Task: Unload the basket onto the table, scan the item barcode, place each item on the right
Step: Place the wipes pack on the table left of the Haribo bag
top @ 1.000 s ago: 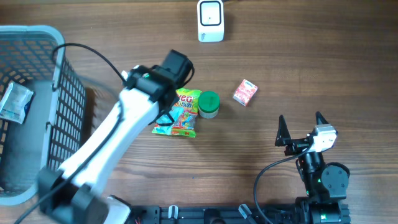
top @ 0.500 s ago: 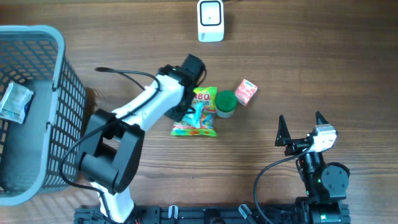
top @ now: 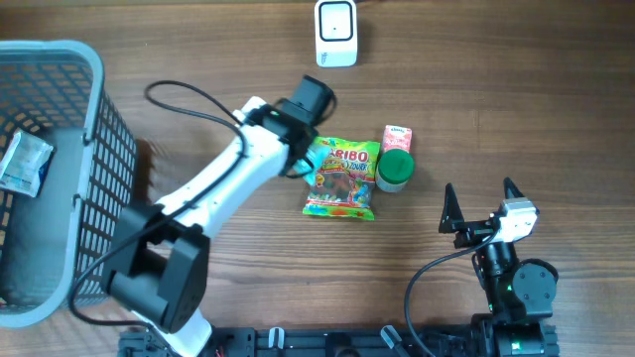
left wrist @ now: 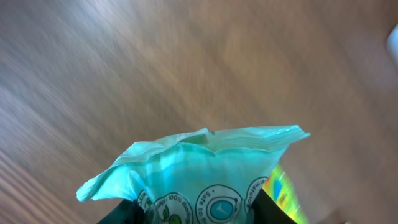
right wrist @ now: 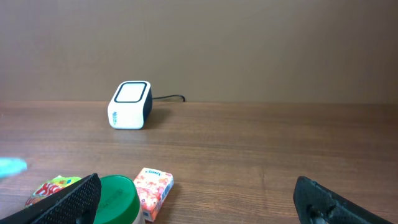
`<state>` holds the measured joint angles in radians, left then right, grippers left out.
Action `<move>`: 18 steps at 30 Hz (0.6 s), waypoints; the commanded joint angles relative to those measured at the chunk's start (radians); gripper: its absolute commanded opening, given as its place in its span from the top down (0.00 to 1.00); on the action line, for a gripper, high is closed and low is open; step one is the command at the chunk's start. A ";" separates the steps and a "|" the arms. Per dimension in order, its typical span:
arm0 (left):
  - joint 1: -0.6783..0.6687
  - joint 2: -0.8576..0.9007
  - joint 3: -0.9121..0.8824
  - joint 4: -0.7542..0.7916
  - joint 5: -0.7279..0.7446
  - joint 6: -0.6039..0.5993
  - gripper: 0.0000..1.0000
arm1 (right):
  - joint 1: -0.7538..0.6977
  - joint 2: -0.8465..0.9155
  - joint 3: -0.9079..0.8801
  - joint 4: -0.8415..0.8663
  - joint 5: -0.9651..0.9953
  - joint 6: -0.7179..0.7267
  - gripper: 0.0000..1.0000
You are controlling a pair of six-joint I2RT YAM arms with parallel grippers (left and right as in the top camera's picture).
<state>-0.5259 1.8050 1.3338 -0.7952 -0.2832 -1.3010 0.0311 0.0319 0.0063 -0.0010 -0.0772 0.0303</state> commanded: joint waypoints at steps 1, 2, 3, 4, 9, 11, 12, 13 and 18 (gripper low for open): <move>0.043 0.028 0.014 0.008 -0.014 0.018 0.67 | 0.000 -0.002 -0.001 0.003 0.010 0.015 0.00; 0.046 0.048 0.014 0.020 0.013 0.018 0.68 | 0.000 -0.002 -0.001 0.003 0.010 0.015 0.00; 0.046 0.068 0.014 0.026 0.041 0.018 0.69 | 0.000 -0.002 -0.001 0.003 0.010 0.014 0.00; 0.045 0.082 0.014 0.029 0.072 0.018 0.72 | 0.000 -0.002 -0.001 0.003 0.010 0.014 0.00; 0.048 0.056 0.037 -0.008 0.175 0.048 0.23 | 0.000 -0.002 -0.001 0.003 0.010 0.014 0.00; 0.073 0.007 0.094 -0.056 0.174 0.185 0.00 | 0.000 -0.002 -0.001 0.003 0.010 0.015 0.00; 0.092 -0.031 0.155 -0.114 0.156 0.237 0.00 | 0.000 -0.002 -0.001 0.003 0.010 0.015 0.00; 0.118 -0.087 0.258 -0.202 0.101 0.282 0.00 | 0.000 -0.002 -0.001 0.003 0.010 0.015 0.00; 0.319 -0.291 0.563 -0.272 -0.070 0.538 0.00 | 0.000 -0.002 -0.001 0.003 0.010 0.014 0.00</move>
<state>-0.3187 1.6199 1.8217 -1.0515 -0.2230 -0.9016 0.0311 0.0319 0.0063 -0.0006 -0.0772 0.0303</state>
